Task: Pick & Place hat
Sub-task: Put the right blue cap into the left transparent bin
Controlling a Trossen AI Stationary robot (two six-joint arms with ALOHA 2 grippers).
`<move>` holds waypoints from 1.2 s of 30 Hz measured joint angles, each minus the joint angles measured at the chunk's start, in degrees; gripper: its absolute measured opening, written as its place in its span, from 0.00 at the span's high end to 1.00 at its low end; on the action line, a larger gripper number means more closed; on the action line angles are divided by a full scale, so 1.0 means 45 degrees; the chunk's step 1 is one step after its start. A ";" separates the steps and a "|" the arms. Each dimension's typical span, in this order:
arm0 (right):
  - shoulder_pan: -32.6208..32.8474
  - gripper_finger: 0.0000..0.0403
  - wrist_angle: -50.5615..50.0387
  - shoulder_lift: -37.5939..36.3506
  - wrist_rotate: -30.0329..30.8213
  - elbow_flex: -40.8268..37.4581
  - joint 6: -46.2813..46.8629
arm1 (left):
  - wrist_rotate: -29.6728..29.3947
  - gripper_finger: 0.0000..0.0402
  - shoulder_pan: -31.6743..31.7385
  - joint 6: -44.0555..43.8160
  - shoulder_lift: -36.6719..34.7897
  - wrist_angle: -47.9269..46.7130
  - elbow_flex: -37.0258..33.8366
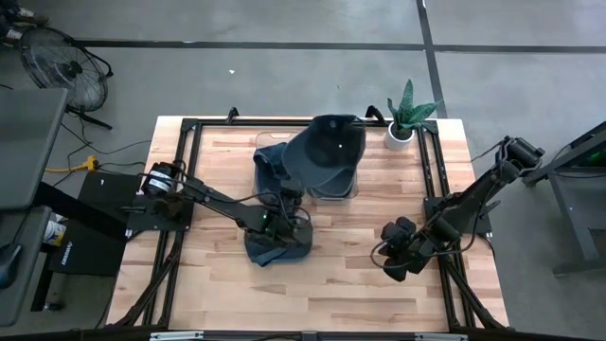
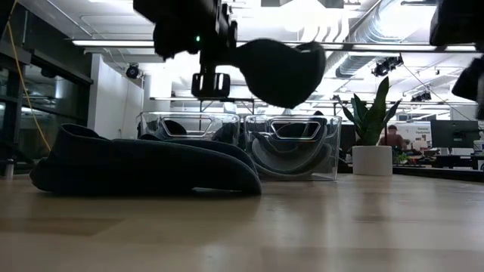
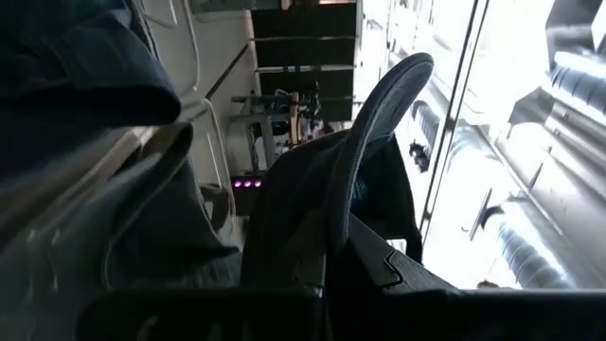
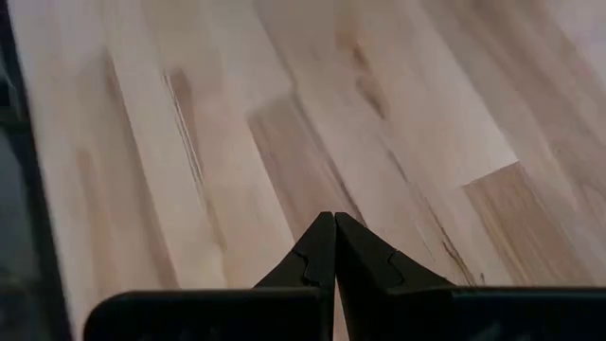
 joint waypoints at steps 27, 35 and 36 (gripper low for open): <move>-0.6153 0.61 0.4948 -0.5064 0.5090 0.0000 0.2005 | 0.0000 1.00 0.1679 0.1285 -0.0578 -0.0488 -0.0167; -0.8704 0.52 0.7370 -0.2677 0.1907 -0.0005 0.4110 | 0.0019 1.00 0.1680 0.1903 -0.0578 -0.0367 -0.0167; -0.8972 0.52 0.7660 -0.2396 0.1646 -0.0005 0.4298 | 0.0015 1.00 0.1680 0.1965 -0.0578 -0.0432 -0.0167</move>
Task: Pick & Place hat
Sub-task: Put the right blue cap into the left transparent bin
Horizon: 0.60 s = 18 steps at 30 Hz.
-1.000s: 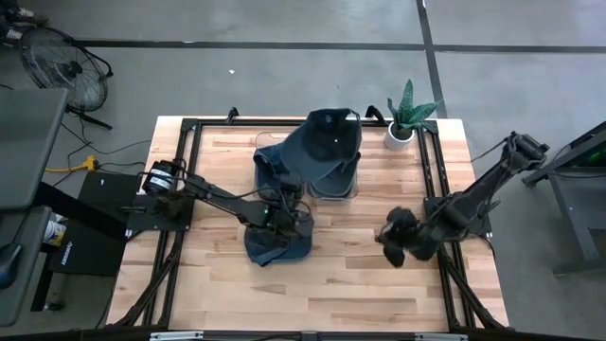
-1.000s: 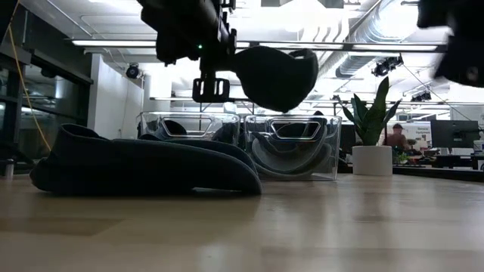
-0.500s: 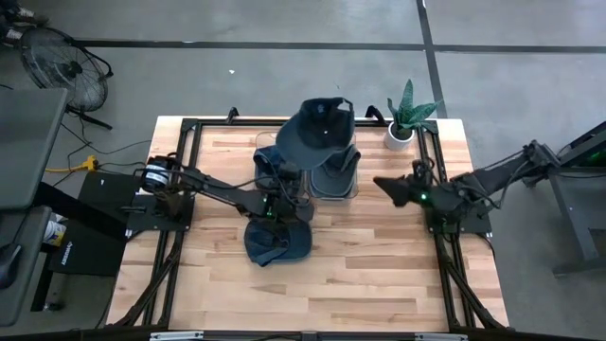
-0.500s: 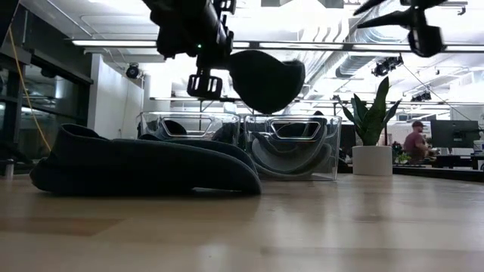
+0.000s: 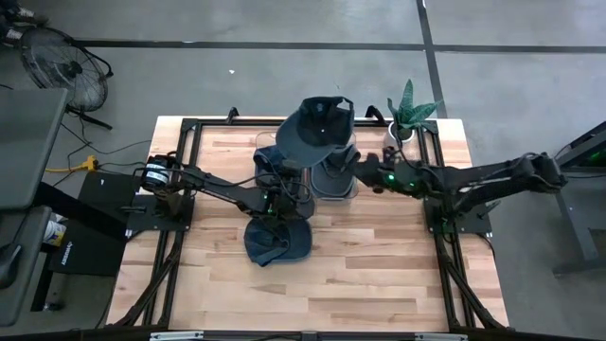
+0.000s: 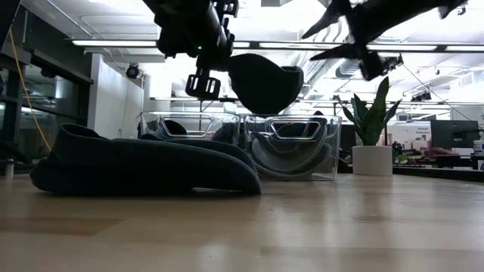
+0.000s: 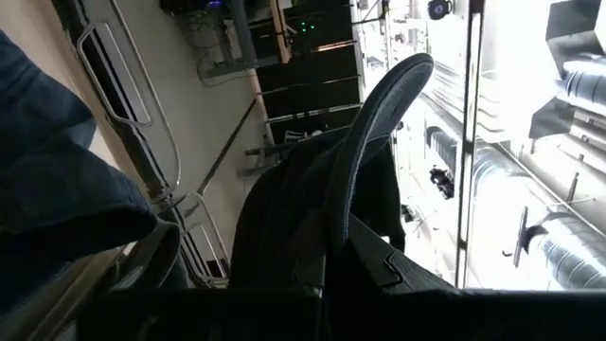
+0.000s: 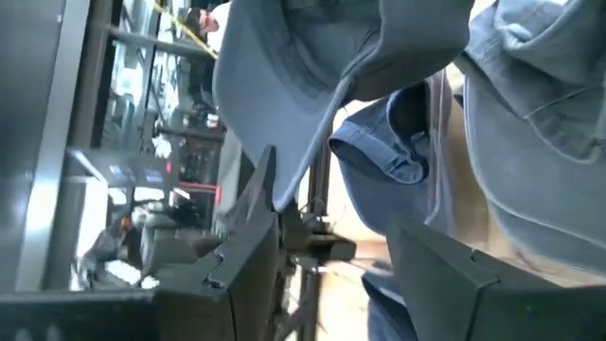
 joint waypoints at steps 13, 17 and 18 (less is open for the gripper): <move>-0.2628 0.51 0.3768 0.2578 -0.2370 0.0000 0.0814 | 0.0347 1.00 0.0000 0.0376 0.0005 -0.0104 0.0000; -0.2923 0.52 0.3740 0.2961 -0.3131 0.0000 0.0972 | 0.0446 0.99 0.0000 0.0376 0.0010 -0.0132 0.0000; -0.2928 0.52 0.3754 0.3036 -0.3234 0.0000 0.1009 | 0.0446 0.99 0.0000 0.0381 0.0010 -0.0169 0.0000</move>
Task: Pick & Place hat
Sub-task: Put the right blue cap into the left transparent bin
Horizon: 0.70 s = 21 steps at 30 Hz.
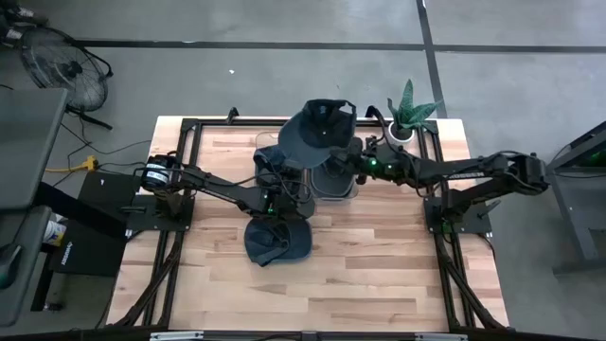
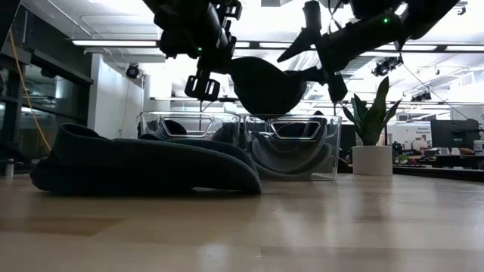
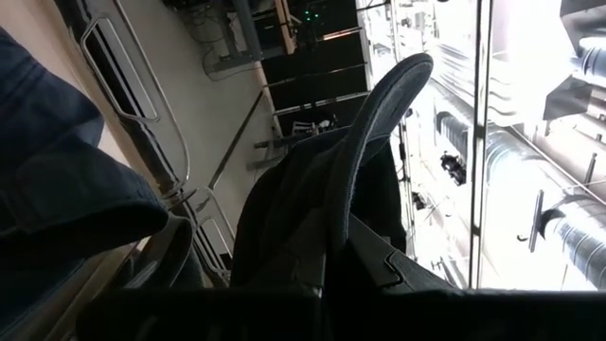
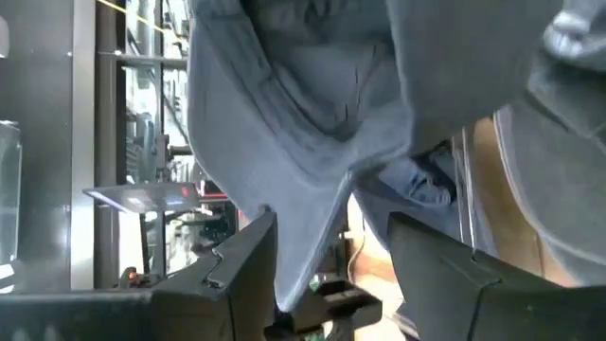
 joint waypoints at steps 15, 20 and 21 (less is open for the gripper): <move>-0.0238 0.52 0.1419 0.1181 -0.0284 0.0068 0.0259 | 0.0140 0.99 0.0078 0.0330 0.0000 -0.0012 0.0000; -0.0233 0.59 0.1640 0.1515 -0.0375 0.0068 0.0259 | 0.0160 0.99 0.0083 0.0392 0.0000 -0.0012 0.0000; -0.0238 0.62 0.1716 0.1522 -0.0370 0.0068 0.0259 | 0.0194 0.99 0.0083 0.0389 0.0000 -0.0019 0.0000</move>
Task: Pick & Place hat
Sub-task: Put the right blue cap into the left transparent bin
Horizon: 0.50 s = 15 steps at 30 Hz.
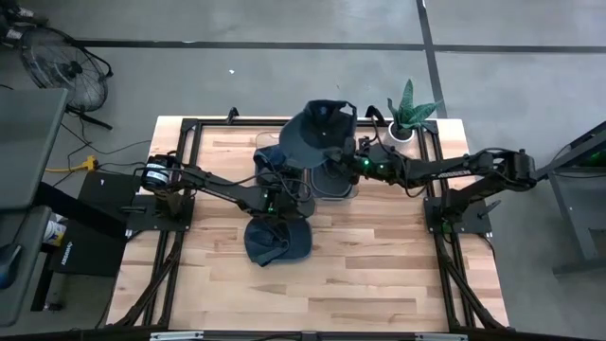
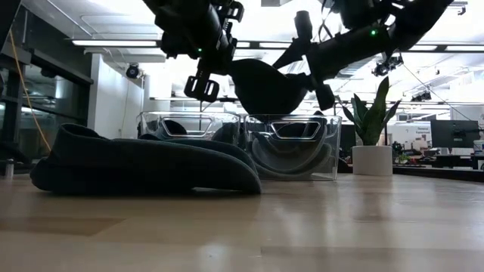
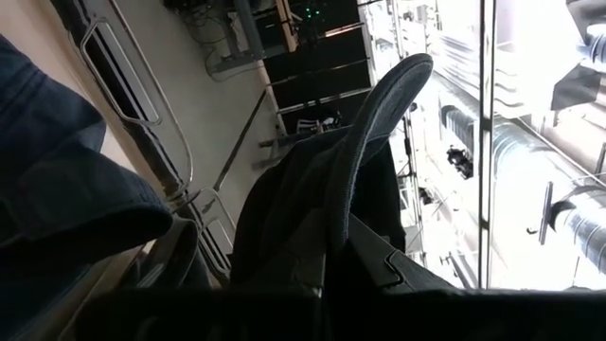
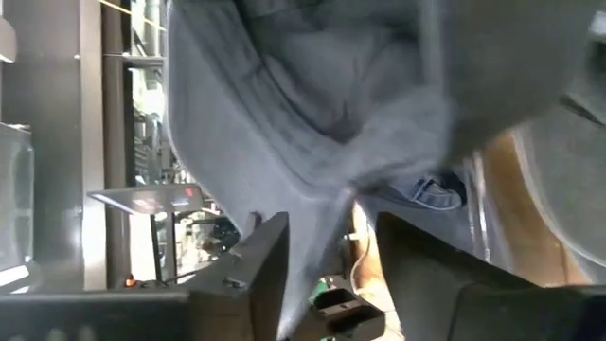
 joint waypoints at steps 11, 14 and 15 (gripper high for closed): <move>-0.0355 0.97 0.0381 0.0002 -0.0493 0.0000 -0.1202 | 0.0180 0.99 0.0005 0.0029 0.0005 -0.0271 0.0000; -0.0410 0.97 0.0397 0.0000 -0.0704 0.0000 -0.1417 | 0.0219 0.99 0.0000 0.0029 0.0005 -0.0277 0.0000; -0.0425 0.98 0.0387 0.0000 -0.0809 0.0000 -0.1632 | 0.0327 0.99 0.0000 0.0029 0.0010 -0.0287 -0.0002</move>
